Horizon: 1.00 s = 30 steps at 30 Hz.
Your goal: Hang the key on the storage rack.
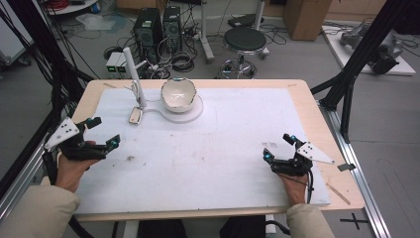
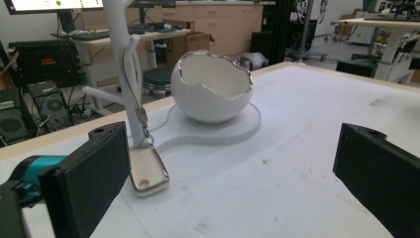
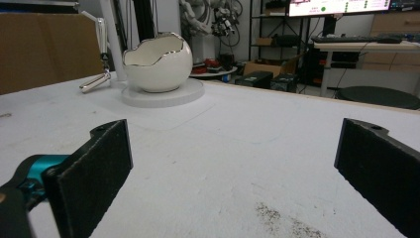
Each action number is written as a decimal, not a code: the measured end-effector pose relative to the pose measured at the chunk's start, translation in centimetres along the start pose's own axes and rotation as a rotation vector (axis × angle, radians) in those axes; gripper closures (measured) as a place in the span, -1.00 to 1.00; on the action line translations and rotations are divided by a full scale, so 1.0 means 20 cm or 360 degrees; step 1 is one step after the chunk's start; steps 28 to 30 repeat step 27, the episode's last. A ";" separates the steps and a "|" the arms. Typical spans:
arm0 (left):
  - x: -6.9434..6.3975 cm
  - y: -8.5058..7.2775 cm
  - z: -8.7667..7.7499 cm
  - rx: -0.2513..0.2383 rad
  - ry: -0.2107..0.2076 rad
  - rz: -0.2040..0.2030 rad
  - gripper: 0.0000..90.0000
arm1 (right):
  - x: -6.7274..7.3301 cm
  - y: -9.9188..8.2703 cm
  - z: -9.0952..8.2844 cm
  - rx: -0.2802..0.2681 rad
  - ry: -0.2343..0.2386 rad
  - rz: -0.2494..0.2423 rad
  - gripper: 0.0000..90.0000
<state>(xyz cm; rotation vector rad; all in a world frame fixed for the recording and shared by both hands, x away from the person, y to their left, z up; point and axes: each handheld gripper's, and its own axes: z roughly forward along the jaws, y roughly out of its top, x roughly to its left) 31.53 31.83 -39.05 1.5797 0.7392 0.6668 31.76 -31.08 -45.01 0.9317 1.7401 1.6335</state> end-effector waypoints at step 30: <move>-0.19 -0.34 -0.17 -0.0227 0.0088 -0.0023 -0.96 | 0.01 0.00 0.00 0.0000 0.0003 -0.0034 -0.99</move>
